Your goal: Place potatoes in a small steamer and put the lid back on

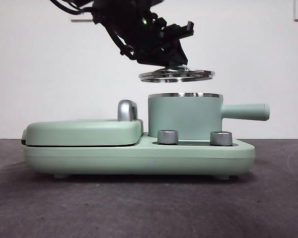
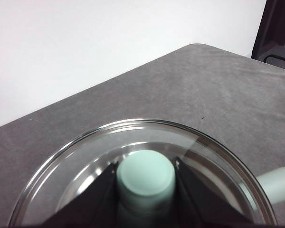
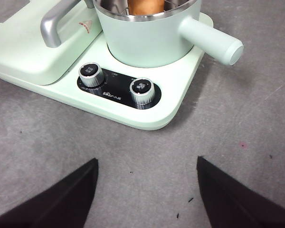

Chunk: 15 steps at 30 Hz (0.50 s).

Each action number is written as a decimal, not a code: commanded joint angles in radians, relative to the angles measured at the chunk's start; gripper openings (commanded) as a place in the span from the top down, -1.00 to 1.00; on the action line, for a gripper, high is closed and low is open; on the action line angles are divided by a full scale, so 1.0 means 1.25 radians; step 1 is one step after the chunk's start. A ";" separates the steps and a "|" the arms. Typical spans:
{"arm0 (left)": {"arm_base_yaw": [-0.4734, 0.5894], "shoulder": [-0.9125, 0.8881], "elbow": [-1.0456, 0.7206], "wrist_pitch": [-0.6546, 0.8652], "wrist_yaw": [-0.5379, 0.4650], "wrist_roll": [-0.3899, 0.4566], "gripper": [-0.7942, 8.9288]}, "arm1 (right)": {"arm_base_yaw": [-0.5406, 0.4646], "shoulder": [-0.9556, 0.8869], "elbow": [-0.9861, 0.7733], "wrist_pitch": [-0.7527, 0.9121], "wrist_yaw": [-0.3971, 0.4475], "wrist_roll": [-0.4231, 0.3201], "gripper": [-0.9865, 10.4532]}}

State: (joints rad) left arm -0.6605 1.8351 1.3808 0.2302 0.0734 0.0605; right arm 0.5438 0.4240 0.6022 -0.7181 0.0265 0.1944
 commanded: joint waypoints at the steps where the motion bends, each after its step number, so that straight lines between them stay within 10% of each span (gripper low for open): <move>1: -0.011 0.034 0.044 0.027 0.004 0.009 0.81 | 0.005 0.001 0.004 0.005 0.001 -0.013 0.26; 15: -0.011 0.099 0.060 0.079 0.028 0.005 0.81 | 0.005 0.001 0.004 0.005 0.001 -0.039 0.26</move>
State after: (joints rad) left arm -0.6636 1.9392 1.4197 0.2901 0.1040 0.0601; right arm 0.5438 0.4240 0.6022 -0.7185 0.0265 0.1577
